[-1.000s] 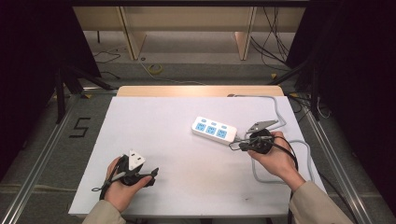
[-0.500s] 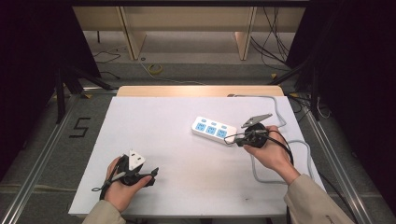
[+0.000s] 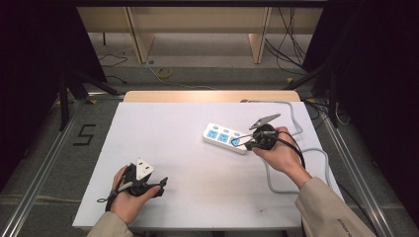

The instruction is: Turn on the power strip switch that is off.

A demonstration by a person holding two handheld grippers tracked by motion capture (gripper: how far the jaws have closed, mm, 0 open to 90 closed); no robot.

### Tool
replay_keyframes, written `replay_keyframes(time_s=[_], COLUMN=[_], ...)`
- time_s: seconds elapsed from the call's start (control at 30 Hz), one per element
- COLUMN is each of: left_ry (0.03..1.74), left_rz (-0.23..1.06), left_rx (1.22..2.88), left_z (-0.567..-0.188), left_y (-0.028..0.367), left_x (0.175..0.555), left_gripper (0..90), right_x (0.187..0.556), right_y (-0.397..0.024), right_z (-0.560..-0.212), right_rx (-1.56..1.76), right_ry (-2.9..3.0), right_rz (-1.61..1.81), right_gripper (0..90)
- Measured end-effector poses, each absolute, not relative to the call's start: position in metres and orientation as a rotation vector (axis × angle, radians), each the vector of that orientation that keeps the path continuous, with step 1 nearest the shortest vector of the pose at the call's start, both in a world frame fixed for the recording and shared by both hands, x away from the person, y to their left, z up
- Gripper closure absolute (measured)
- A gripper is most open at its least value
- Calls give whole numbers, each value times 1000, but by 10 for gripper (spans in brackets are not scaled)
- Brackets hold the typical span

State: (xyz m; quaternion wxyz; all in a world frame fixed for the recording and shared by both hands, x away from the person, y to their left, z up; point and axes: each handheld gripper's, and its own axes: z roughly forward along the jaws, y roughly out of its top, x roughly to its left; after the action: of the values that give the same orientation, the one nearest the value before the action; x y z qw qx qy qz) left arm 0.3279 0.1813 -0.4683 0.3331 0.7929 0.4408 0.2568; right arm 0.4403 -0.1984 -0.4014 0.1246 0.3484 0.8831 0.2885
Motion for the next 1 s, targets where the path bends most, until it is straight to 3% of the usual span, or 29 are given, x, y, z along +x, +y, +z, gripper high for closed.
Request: replay_keyframes(time_s=[1.0], left_ry=[1157], left_rz=[668], left_rx=[2058], left_z=[-469], left_y=[181], left_x=[328], left_gripper=[215], right_x=[473], right_y=[-169], right_z=[-400], right_rx=[1005], right_ry=[2598], right_rz=[788], right_gripper=[900])
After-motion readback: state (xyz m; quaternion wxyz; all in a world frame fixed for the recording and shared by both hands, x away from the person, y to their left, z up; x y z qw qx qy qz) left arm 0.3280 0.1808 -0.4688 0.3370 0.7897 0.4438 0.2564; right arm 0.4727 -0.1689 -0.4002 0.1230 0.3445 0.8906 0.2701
